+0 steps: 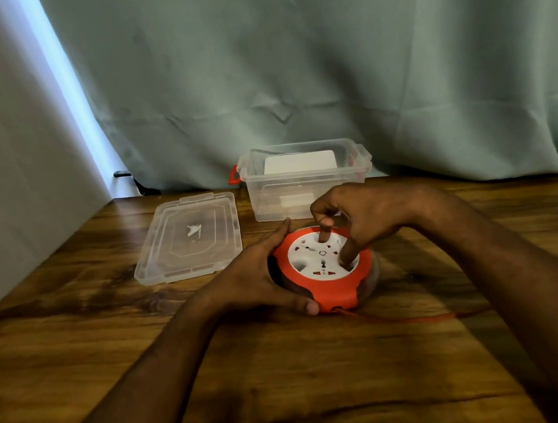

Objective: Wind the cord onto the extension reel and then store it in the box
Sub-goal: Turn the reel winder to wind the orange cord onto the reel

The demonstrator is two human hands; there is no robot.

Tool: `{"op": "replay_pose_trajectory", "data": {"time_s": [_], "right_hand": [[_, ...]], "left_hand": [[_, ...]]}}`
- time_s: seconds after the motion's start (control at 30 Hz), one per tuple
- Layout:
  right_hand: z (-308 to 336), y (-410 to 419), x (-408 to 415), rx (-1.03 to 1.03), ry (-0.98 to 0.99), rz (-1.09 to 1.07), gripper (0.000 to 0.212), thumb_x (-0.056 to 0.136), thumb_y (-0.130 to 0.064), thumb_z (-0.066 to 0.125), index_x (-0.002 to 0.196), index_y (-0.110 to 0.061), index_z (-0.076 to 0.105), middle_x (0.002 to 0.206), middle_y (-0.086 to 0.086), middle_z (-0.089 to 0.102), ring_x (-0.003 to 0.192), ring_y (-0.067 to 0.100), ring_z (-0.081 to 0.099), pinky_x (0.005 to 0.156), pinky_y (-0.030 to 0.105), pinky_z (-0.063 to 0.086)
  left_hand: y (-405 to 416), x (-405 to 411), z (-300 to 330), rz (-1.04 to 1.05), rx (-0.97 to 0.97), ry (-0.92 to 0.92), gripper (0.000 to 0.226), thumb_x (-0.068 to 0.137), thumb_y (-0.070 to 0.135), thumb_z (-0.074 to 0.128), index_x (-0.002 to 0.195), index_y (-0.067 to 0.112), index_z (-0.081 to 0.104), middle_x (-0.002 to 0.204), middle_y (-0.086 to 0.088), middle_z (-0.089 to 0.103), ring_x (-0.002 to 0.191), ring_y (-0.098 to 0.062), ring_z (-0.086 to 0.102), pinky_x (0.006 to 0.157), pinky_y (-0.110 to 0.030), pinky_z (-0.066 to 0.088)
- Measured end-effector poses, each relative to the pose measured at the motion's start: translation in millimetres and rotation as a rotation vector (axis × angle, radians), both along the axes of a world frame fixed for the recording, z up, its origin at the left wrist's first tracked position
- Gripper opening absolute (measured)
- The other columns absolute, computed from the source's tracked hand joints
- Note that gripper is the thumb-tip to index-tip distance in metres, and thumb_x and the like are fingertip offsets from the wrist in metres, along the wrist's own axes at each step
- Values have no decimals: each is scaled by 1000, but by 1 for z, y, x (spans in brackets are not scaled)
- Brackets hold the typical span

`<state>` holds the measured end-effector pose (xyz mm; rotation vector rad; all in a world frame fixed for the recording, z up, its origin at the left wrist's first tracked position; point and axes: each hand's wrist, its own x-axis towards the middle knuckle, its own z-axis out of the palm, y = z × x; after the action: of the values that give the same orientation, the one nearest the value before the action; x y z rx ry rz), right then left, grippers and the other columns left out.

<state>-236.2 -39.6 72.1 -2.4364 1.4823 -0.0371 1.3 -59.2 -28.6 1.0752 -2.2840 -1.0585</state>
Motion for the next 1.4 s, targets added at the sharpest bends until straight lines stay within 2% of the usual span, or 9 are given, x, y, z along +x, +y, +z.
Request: {"op": "replay_pose_trajectory", "data": {"time_s": [0.3, 0.53, 0.6, 0.67, 0.83, 0.97, 1.13, 1.27, 1.4], "right_hand": [[-10, 1, 13, 1, 77, -15, 47, 83, -53, 81, 59, -19, 59, 60, -4, 69, 63, 15, 72, 62, 28, 54], [-7, 0, 15, 3, 7, 34, 19, 92, -32, 78, 78, -23, 69, 79, -4, 76, 75, 6, 72, 65, 23, 54], [0, 0, 7, 18, -40, 53, 15, 85, -21, 85, 91, -28, 72, 89, -7, 75, 85, 3, 70, 77, 26, 56], [4, -1, 1, 66, -66, 79, 42, 80, -12, 88, 113, -32, 72, 105, -12, 75, 103, -1, 66, 91, 25, 54], [0, -7, -1, 77, -40, 83, 76, 74, -15, 91, 137, -40, 58, 130, -23, 64, 114, -8, 51, 83, 10, 43], [-2, -10, -3, 43, -44, 60, 77, 74, -17, 92, 137, -42, 56, 128, -23, 65, 107, -14, 54, 78, 8, 49], [-6, -8, -3, 34, -75, 26, 79, 71, -23, 95, 131, -46, 50, 121, -20, 66, 113, 3, 57, 82, 22, 56], [-8, -6, 0, 4, -39, -14, 63, 69, -52, 92, 118, -39, 55, 104, -14, 67, 97, 9, 65, 77, 34, 63], [-12, -2, 8, -60, 29, -30, 47, 71, -66, 83, 91, -28, 63, 94, -13, 68, 85, 7, 68, 60, 26, 56]], "left_hand": [[3, -3, 0, -21, -77, -49, 146, 44, 70, 90, 162, 38, 12, 151, 27, 33, 131, 7, 40, 95, 4, 35], [1, -3, 1, -56, -100, -16, 137, 48, 60, 96, 161, 35, 24, 160, 16, 39, 142, -6, 45, 117, -34, 44], [0, -3, 0, -60, -103, -1, 133, 46, 60, 96, 157, 40, 27, 156, 21, 42, 138, -2, 47, 115, -31, 46], [0, -2, 0, -64, -108, 16, 129, 46, 60, 97, 155, 46, 28, 151, 27, 44, 135, 3, 47, 113, -27, 47], [1, -1, 1, -51, -121, 99, 109, 48, 54, 99, 139, 58, 40, 139, 34, 54, 127, 10, 54, 99, -12, 51], [6, 2, 5, -21, -134, 153, 97, 51, 51, 98, 129, 65, 43, 128, 50, 52, 121, 19, 53, 91, -4, 48], [10, 0, 8, -16, -119, 151, 95, 50, 59, 95, 119, 86, 36, 122, 58, 48, 114, 30, 49, 84, 3, 44], [4, 2, 1, 19, -144, 153, 127, 42, 71, 92, 153, 48, 33, 124, 54, 45, 113, 34, 44, 88, 2, 43], [4, 1, -1, -12, -144, 133, 121, 46, 65, 95, 149, 50, 33, 128, 51, 47, 118, 24, 50, 89, -1, 46]]}}
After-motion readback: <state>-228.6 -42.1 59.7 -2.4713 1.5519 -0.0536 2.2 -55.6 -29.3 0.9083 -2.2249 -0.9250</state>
